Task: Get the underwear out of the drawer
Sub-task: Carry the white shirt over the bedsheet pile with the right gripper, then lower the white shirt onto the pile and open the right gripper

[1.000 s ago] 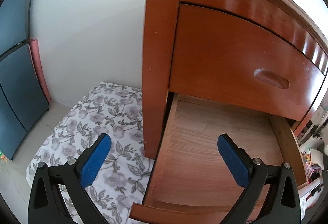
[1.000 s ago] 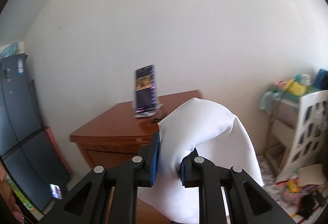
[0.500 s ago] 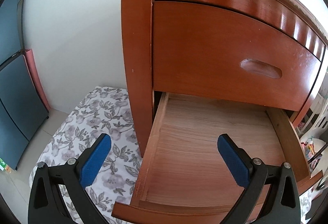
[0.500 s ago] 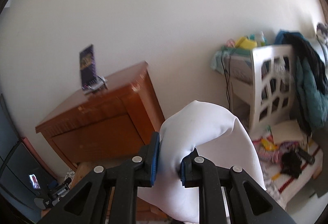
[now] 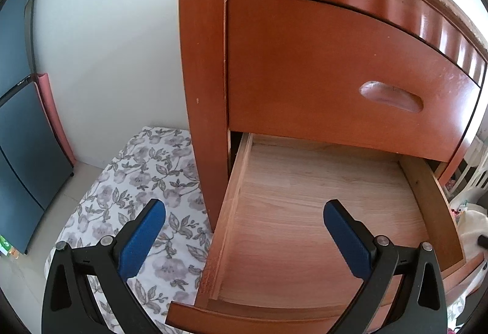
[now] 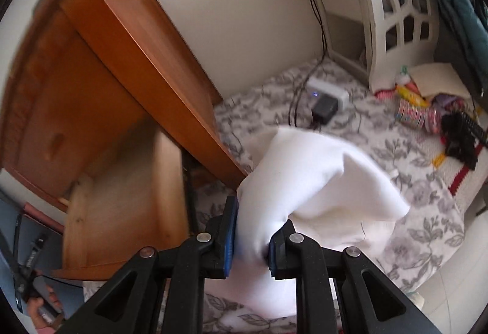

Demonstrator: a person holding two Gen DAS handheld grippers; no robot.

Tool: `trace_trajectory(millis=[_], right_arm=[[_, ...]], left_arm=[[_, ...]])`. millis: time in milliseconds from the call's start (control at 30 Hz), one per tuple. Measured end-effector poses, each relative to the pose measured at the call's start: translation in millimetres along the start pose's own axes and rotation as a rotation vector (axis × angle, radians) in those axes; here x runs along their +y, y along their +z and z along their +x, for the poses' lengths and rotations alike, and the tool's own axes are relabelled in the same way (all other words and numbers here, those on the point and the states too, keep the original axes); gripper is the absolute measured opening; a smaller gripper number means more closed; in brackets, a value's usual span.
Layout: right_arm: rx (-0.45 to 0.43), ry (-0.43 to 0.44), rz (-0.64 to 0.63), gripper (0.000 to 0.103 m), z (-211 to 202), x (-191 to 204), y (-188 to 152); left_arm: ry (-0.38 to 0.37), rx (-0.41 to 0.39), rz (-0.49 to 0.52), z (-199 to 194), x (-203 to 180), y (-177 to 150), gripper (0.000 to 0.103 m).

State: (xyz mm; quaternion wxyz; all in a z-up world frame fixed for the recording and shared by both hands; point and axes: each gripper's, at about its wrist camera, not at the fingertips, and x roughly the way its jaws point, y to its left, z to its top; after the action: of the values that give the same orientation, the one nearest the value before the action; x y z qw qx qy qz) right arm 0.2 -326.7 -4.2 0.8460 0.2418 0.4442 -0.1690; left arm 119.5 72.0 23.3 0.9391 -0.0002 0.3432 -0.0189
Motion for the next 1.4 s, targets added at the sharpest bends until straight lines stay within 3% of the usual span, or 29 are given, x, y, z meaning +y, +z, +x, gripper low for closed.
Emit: trace_trajectory(millis=[667,967,1400], right_arm=[[0.135,-0.099,-0.007,0.026,80.6,9.5,-13.4],[0.121,-0.153,-0.008,0.059,66.8,10.2,-9.9],[0.069,-0.209,-0.03,0.084,38.3,18.2,-2.1]], left_arm=[[0.01,0.019,-0.024,5.8,9.9,-0.8,0.103],[0.01,0.023,-0.02,5.9,10.6,-1.7,0.103],[0.014,0.028,-0.022,5.4,13.6,-1.9,0.103]])
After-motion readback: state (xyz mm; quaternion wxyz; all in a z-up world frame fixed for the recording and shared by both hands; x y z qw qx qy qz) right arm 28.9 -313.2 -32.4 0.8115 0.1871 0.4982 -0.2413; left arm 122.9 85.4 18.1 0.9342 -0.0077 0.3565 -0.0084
